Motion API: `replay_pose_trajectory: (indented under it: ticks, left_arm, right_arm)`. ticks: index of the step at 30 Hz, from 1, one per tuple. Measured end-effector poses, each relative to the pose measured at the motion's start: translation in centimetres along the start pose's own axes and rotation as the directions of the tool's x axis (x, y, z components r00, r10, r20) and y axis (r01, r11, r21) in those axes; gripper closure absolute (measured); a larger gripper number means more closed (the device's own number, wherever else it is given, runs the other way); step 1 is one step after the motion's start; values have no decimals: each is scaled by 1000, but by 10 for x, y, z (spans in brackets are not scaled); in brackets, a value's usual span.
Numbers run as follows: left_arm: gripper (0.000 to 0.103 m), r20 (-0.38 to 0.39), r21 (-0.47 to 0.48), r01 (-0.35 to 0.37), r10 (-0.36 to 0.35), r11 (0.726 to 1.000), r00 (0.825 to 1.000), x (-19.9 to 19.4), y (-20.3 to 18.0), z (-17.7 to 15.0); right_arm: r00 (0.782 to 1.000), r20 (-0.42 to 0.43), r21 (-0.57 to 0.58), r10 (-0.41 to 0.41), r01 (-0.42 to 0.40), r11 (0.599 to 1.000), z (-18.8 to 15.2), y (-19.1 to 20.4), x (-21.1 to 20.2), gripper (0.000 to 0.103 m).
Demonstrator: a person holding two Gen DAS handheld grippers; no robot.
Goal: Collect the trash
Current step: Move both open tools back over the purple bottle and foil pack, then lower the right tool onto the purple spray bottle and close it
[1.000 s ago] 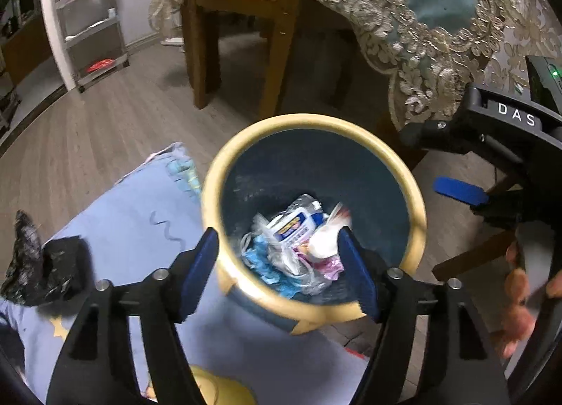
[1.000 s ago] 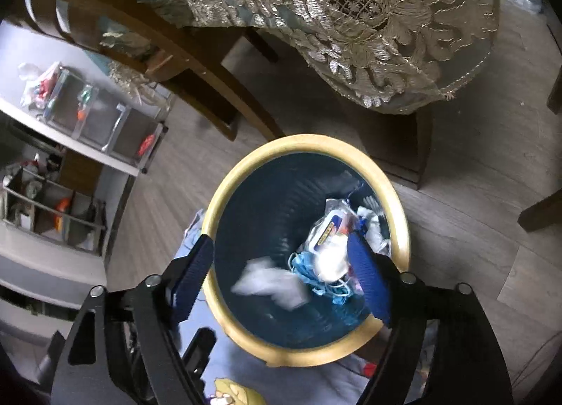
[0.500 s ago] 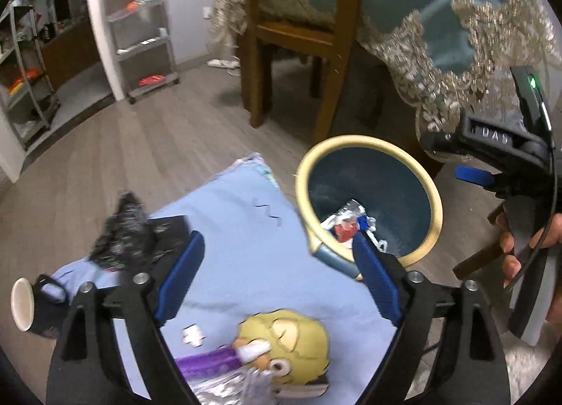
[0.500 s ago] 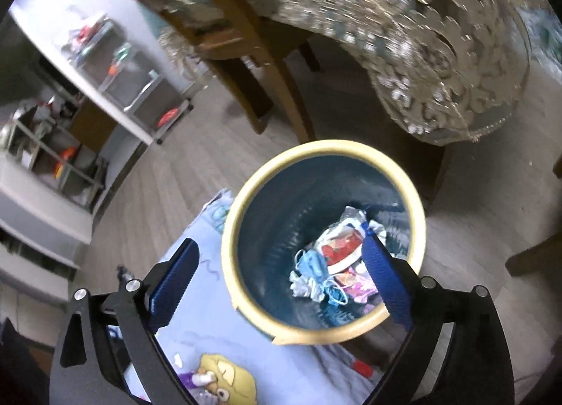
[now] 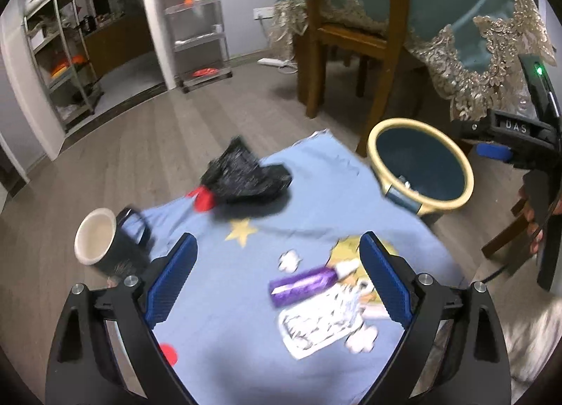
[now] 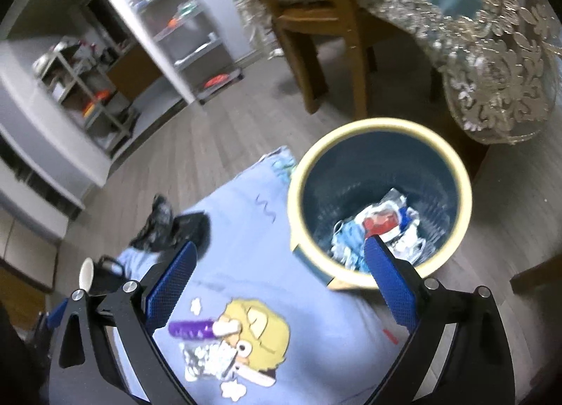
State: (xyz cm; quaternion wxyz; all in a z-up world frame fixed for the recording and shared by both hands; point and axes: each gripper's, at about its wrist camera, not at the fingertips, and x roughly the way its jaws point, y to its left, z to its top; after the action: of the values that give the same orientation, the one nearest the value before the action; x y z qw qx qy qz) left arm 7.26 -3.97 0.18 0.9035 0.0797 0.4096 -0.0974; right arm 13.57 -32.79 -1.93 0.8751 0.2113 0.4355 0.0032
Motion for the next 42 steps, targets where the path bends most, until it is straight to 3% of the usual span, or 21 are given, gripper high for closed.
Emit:
replay_pose_trajectory:
  ticks: [7,15,22,25,31,35,38,42]
  left_arm:
    - [11,-28,-61,-23,21,998,999,-4,27,-49]
    - [11,-78,-154,-41,29,987,997,9,60,-81]
    - [11,-126,-128,-36,19,991,992,31,51,-95]
    - [11,-133,-92,-40,28,995,991,38,45,-96]
    - [11,-172,-152,-80,54,985,984,47,64,-98]
    - [11,-198,-221,-119,75,968,977,50,85,-102]
    - [11,-224,-245,-136,81,960,971,55,92,-105]
    - [11,-235,-283,-132,65,950,970,59,97,-107]
  right_arm:
    - [1000,-23,-82,12,-14,997,-31,31,3,7]
    - [990,-140,-139,17,-36,990,-72,62,30,7]
    - [982,-188,-128,-10,-15,992,-78,65,49,7]
    - [977,-213,-180,-23,-16,984,-83,74,60,7]
    - [957,-291,-425,-10,-120,897,-104,115,96,11]
    - [939,-343,-546,6,-204,813,-126,144,115,27]
    - [939,-342,-654,-25,-219,724,-141,163,126,29]
    - [939,-338,-710,-69,-207,673,-151,172,143,30]
